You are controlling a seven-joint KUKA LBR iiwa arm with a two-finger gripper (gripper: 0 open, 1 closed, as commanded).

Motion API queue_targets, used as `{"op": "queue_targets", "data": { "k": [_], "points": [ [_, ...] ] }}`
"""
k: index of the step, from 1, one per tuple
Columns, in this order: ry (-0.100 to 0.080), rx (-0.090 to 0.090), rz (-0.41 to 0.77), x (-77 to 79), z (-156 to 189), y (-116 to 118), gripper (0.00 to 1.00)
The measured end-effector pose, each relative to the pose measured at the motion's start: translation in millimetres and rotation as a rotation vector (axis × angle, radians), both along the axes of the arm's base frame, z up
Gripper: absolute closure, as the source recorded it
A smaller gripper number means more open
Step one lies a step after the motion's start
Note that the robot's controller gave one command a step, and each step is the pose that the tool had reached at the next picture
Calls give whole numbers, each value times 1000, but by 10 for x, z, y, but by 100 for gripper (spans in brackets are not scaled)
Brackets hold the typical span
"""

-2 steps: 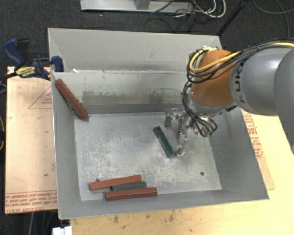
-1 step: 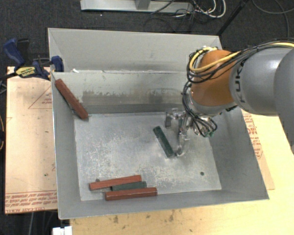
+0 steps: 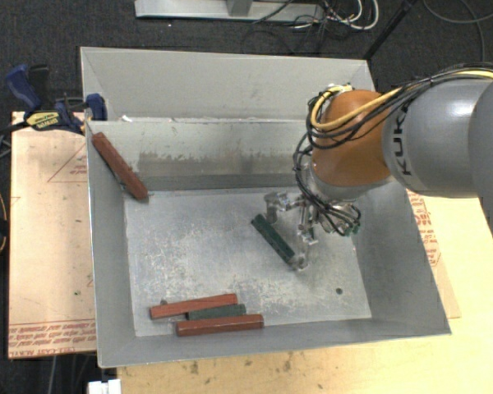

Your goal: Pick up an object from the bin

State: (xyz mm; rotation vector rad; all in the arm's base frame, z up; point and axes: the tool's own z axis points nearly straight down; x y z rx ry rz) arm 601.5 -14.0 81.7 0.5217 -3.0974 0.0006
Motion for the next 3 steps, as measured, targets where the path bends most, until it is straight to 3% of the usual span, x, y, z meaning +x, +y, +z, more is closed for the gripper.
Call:
{"op": "queue_targets", "data": {
  "k": [1, 2, 3],
  "points": [
    [-5, 3, 160, 517, -95, 574, 100],
    [-5, 3, 160, 517, -95, 573, 100],
    [-5, 2, 131, 424, 1229, 641, 100]
  ]
}}
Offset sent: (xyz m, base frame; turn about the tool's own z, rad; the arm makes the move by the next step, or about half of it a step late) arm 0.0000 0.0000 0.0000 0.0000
